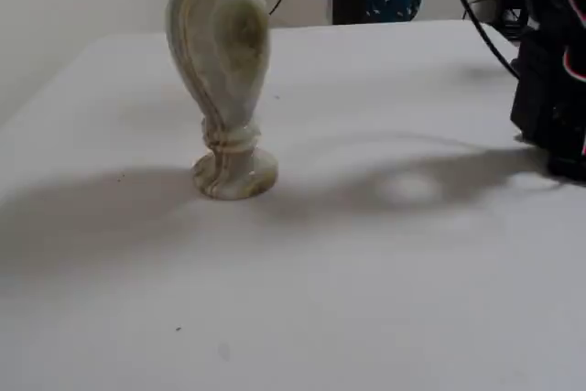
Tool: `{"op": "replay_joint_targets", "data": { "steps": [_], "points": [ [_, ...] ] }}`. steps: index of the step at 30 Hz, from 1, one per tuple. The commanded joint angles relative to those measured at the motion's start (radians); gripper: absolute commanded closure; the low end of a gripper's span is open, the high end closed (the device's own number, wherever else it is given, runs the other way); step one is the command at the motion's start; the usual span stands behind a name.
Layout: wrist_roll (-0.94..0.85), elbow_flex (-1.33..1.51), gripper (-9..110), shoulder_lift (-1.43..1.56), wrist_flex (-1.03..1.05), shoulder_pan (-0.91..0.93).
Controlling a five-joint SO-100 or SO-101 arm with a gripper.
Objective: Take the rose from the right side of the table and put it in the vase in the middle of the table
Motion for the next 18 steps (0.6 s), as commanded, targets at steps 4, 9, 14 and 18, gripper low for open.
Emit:
{"op": "replay_joint_targets", "data": {
  "steps": [4,9,14,18],
  "points": [
    [0.017,0.018,102,0.06,-0.003,0.005],
    [0.02,0.069,102,0.155,-0.003,-0.031],
    [0.021,0.118,102,0.224,-0.02,-0.051],
    [0.02,0.135,102,0.256,-0.025,-0.067]
  ]
}}
